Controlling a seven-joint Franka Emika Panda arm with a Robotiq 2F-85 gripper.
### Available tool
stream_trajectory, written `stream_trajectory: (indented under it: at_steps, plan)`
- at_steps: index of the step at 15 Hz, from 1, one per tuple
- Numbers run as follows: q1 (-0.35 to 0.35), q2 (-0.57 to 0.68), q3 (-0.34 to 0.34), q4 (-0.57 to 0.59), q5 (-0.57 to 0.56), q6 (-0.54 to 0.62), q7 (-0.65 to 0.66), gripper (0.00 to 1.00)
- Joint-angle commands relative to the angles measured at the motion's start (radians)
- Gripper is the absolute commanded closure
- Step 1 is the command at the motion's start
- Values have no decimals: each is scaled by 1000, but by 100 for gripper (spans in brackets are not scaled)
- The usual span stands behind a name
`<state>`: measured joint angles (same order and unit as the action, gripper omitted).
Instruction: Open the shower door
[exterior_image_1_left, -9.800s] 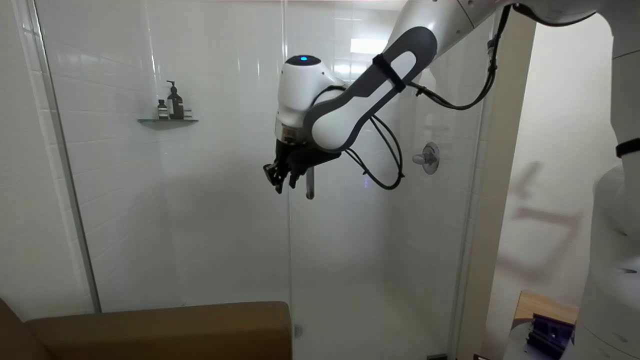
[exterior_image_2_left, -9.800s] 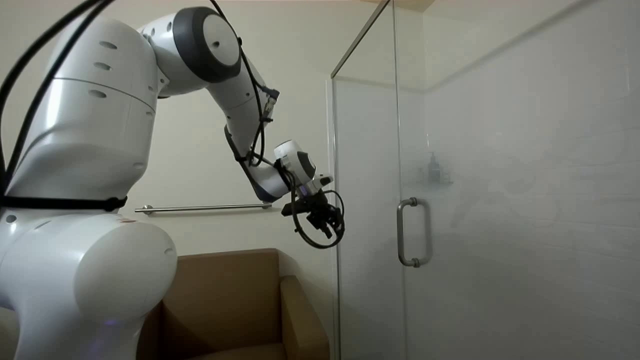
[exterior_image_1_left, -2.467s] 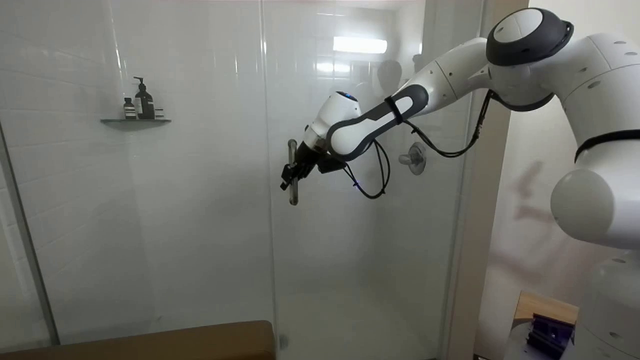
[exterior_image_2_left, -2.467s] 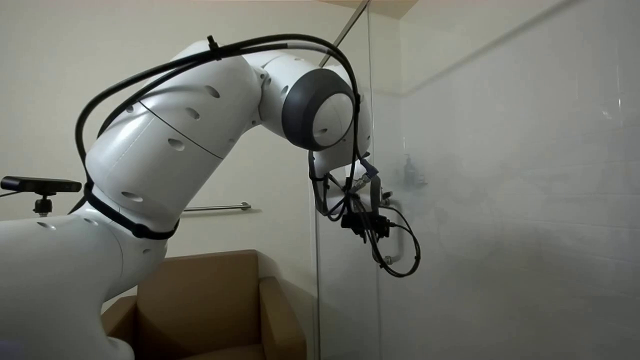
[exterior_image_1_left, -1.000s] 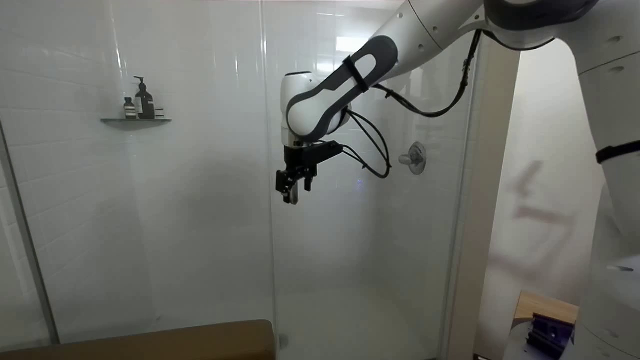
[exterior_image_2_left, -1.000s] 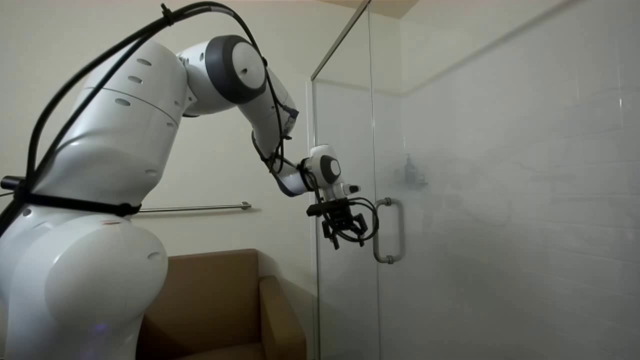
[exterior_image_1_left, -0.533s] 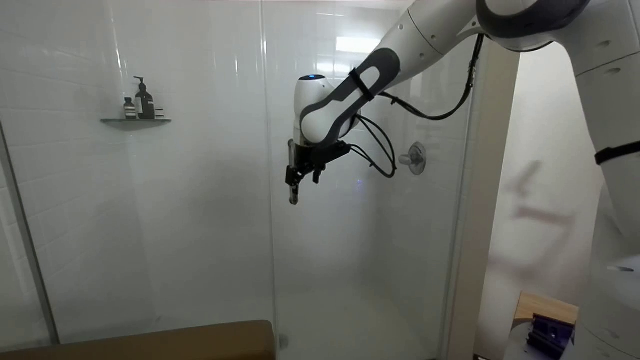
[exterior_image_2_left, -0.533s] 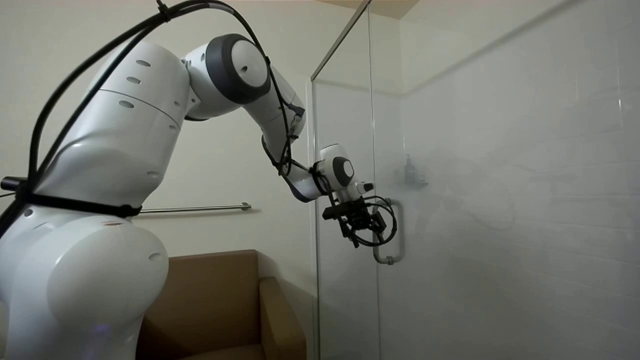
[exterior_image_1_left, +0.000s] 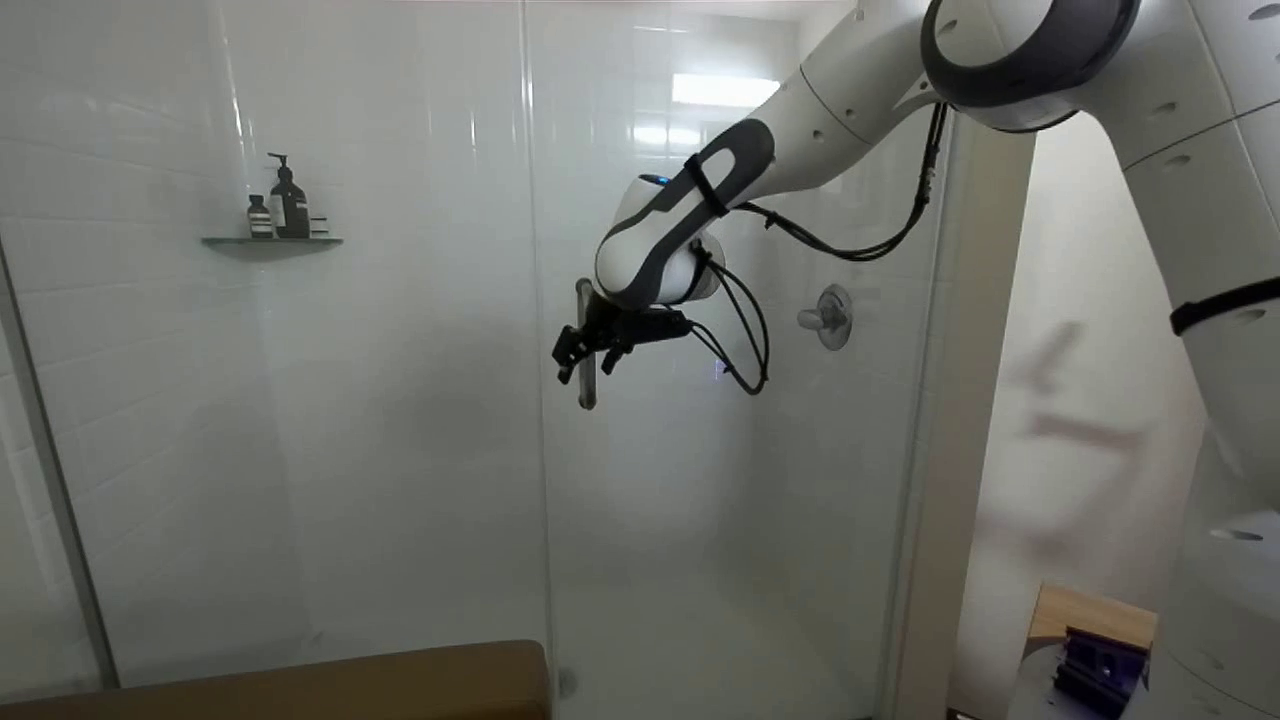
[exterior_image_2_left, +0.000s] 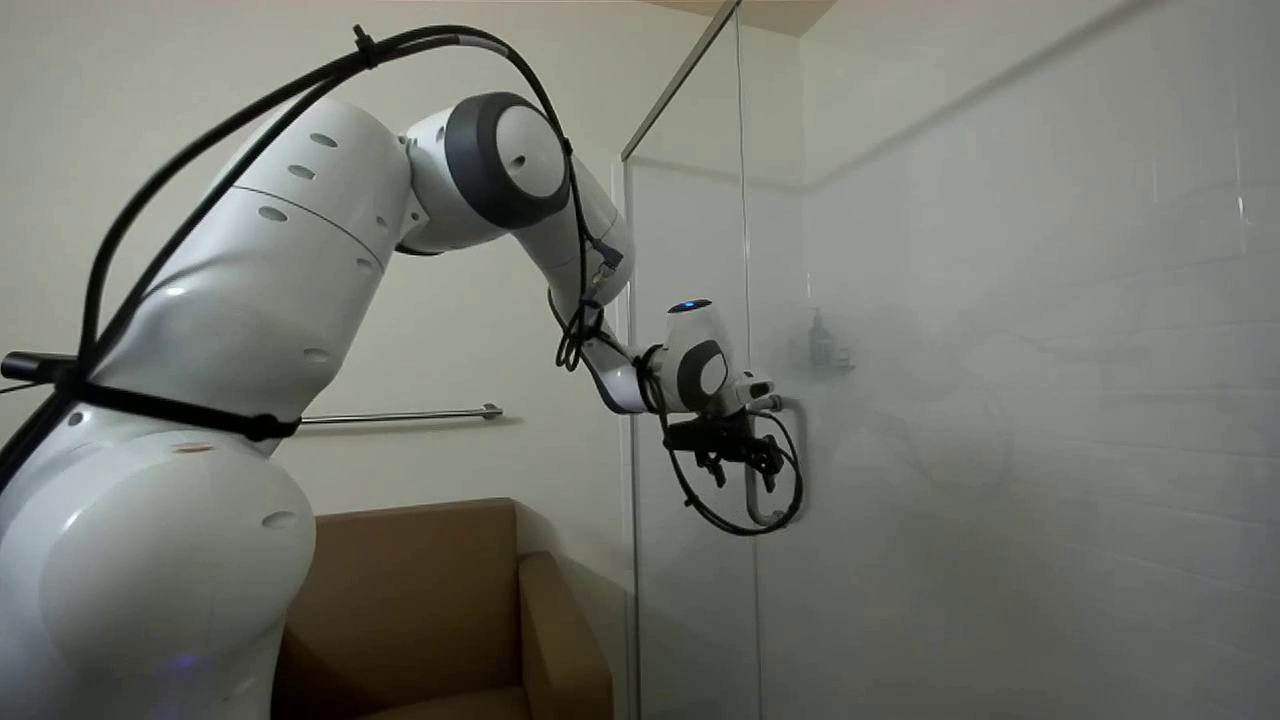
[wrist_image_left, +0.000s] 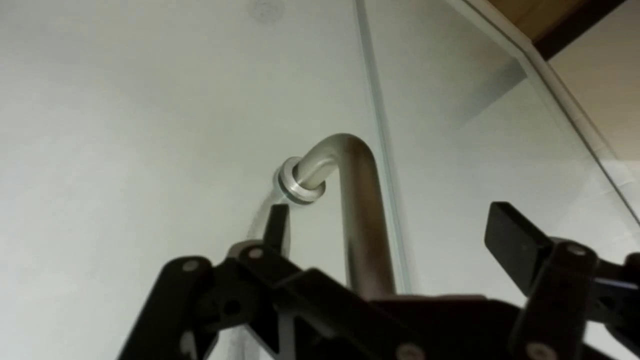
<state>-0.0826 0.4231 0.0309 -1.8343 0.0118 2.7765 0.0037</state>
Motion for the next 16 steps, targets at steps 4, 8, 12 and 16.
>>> stream_trajectory:
  at_steps: [4, 8, 12, 16]
  plan:
    - [-328, 55, 394, 18, 402, 131, -456, 0]
    - [-495, 90, 575, 25, 526, 73, -673, 0]
    - [-607, 116, 684, 3, 617, -3, -827, 0]
    - [-616, 81, 670, -21, 712, -106, -918, 0]
